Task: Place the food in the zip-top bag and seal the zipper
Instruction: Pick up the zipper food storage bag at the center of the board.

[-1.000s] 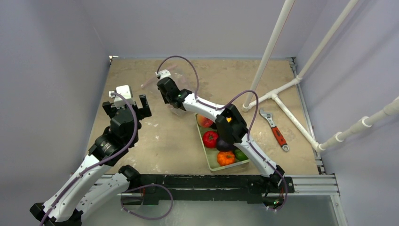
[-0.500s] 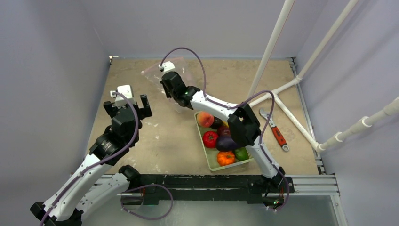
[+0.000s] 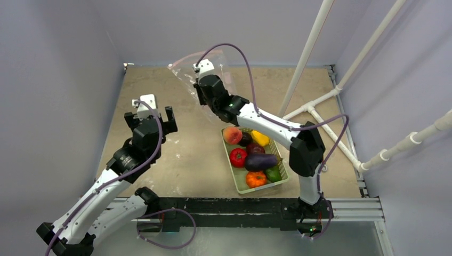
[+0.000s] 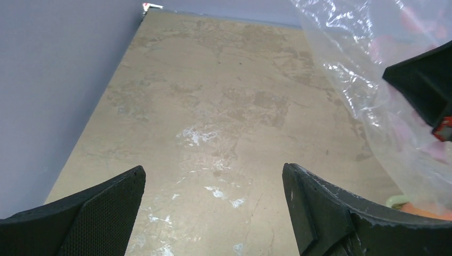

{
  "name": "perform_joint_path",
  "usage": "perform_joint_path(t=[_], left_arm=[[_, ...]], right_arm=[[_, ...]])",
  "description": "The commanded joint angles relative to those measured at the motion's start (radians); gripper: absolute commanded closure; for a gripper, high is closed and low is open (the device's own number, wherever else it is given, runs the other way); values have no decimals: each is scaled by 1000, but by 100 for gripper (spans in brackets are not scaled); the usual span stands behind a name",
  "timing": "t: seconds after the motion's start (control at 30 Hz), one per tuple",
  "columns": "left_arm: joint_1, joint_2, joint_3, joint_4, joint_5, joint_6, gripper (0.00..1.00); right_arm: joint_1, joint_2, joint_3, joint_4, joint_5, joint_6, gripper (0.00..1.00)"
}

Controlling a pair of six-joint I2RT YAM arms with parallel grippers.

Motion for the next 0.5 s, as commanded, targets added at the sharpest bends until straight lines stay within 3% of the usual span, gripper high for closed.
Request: perform_joint_path(t=[0.0, 0.2, 0.47], left_arm=[[13, 31, 53, 36, 111, -41, 1], [86, 119, 104, 37, 313, -76, 1], [379, 221, 137, 78, 782, -146, 2]], right_arm=[[5, -163, -102, 71, 7, -39, 100], [5, -362, -274, 128, -23, -78, 100], [3, -574, -422, 155, -71, -64, 100]])
